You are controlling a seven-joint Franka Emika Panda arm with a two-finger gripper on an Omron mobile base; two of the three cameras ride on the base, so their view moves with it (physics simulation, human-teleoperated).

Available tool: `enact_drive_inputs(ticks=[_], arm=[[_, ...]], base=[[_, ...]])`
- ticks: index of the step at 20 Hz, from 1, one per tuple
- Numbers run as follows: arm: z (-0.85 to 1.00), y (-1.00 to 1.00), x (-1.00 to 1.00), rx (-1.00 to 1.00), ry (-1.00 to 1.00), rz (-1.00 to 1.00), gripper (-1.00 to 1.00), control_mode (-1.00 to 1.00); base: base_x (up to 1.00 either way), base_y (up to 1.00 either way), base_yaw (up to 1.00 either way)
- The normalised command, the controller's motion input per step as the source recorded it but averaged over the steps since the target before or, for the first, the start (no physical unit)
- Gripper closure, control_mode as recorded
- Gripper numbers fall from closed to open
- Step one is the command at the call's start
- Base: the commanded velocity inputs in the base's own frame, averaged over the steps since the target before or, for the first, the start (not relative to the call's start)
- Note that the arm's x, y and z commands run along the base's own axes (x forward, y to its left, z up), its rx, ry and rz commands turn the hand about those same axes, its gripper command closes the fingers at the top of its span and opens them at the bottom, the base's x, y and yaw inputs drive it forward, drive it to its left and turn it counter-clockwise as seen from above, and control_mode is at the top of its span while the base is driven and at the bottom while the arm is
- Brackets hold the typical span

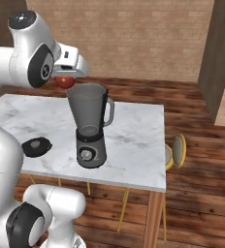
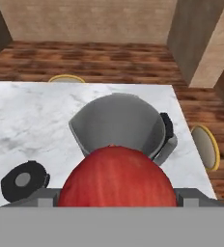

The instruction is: Grab the garlic and onion from the fridge, place them in the blender, close the lid, and turn on the blender to create a marinade.

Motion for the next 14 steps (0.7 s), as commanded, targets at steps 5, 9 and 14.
enact_drive_inputs(ticks=[5,9,14], arm=[[-0.49,0.0,0.42,0.0,0.12,0.07,1.0,-1.0],[-0.66,0.0,0.17,0.0,0.11,0.06,1.0,-1.0],[-0.58,0.0,0.27,0.0,0.13,0.05,1.0,-1.0]], base=[[0.0,0.0,0.0],[0.0,0.0,0.0],[0.0,0.0,0.0]])
